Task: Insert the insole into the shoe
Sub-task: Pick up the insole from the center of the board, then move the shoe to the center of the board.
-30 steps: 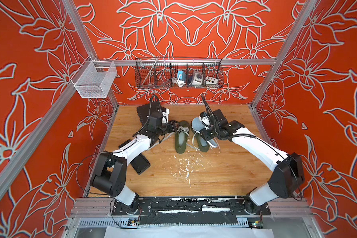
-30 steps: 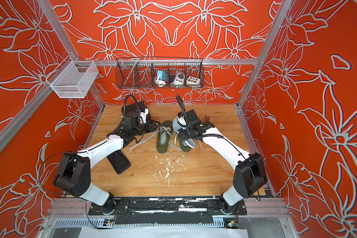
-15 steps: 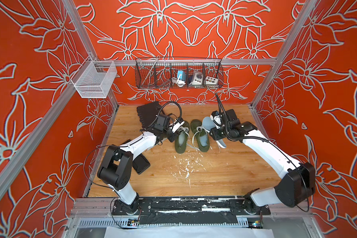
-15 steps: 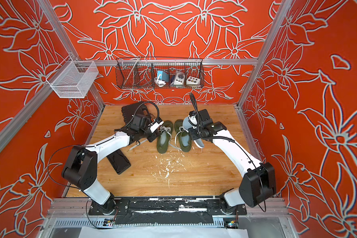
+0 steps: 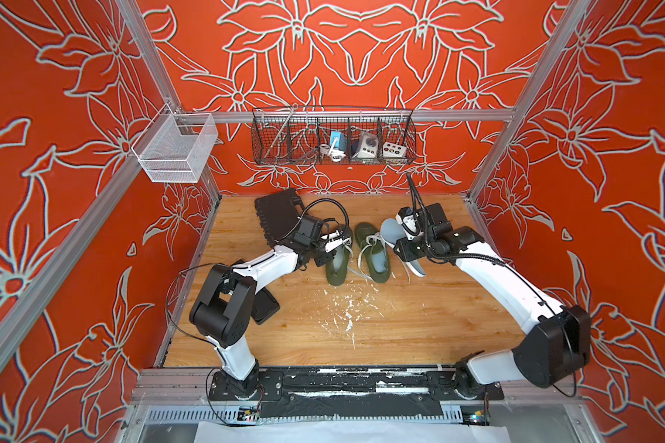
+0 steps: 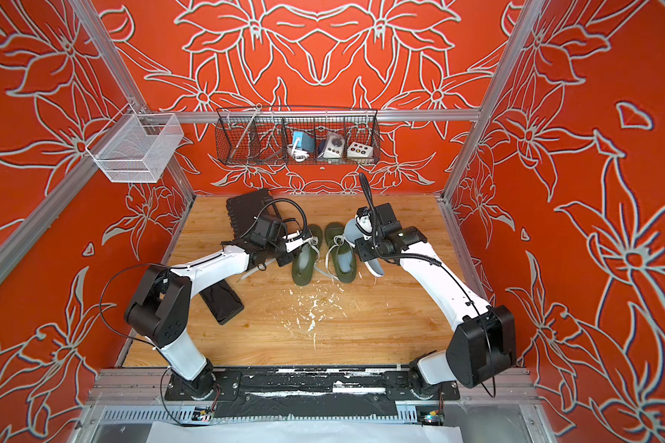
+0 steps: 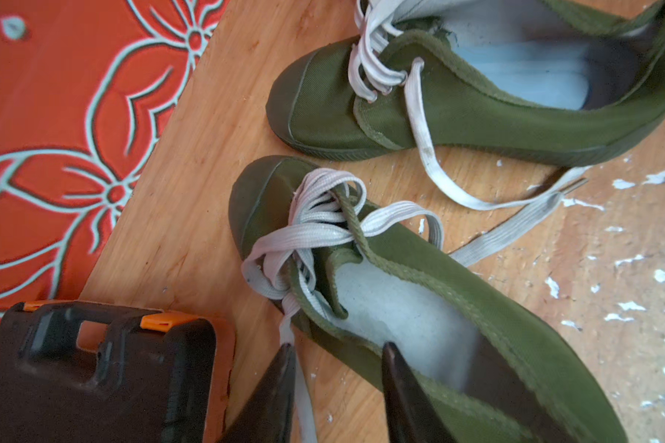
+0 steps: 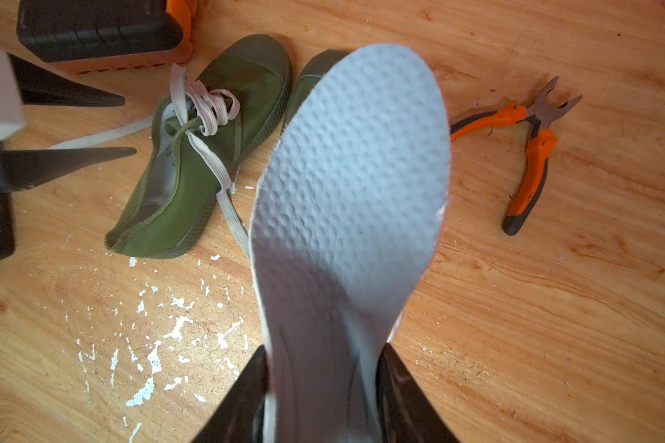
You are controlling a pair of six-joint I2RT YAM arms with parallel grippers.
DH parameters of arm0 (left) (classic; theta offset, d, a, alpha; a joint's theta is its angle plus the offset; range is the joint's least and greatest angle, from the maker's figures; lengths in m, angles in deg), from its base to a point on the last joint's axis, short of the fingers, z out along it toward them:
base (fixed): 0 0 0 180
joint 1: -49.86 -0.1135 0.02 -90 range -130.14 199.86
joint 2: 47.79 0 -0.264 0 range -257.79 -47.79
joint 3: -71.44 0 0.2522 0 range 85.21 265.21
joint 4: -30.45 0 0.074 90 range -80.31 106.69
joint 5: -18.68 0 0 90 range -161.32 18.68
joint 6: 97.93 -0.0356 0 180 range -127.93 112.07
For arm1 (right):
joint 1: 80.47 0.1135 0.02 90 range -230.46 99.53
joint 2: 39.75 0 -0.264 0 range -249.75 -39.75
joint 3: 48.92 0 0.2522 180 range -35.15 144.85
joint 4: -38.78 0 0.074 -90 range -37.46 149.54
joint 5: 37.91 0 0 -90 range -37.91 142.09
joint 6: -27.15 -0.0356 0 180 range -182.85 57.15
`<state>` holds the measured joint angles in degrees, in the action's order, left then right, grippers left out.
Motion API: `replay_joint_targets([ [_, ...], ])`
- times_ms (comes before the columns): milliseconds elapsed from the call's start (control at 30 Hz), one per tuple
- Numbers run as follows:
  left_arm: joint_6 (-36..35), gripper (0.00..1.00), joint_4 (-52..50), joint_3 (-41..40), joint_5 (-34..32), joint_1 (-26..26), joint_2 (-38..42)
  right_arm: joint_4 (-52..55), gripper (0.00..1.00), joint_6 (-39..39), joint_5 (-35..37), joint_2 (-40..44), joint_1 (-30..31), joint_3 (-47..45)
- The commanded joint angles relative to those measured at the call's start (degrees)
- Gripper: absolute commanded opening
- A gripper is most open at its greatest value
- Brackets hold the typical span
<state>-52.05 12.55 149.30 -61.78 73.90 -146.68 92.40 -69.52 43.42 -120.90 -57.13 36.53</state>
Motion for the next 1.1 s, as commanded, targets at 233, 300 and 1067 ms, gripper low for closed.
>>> replay_joint_targets([
  [233,-1.54,0.39,1.98,4.31,-4.10,2.66,-5.39,2.06,0.46,1.54,-0.49,1.34,-1.40,-0.40],
  [300,-1.61,0.38,2.42,4.97,-5.86,2.94,-6.33,2.18,0.46,1.63,-0.56,1.43,-1.62,-0.27],
  [1067,8.12,0.00,-14.41,18.94,-12.76,3.82,-12.73,3.37,0.46,2.58,-0.84,1.31,-2.68,-0.22],
])
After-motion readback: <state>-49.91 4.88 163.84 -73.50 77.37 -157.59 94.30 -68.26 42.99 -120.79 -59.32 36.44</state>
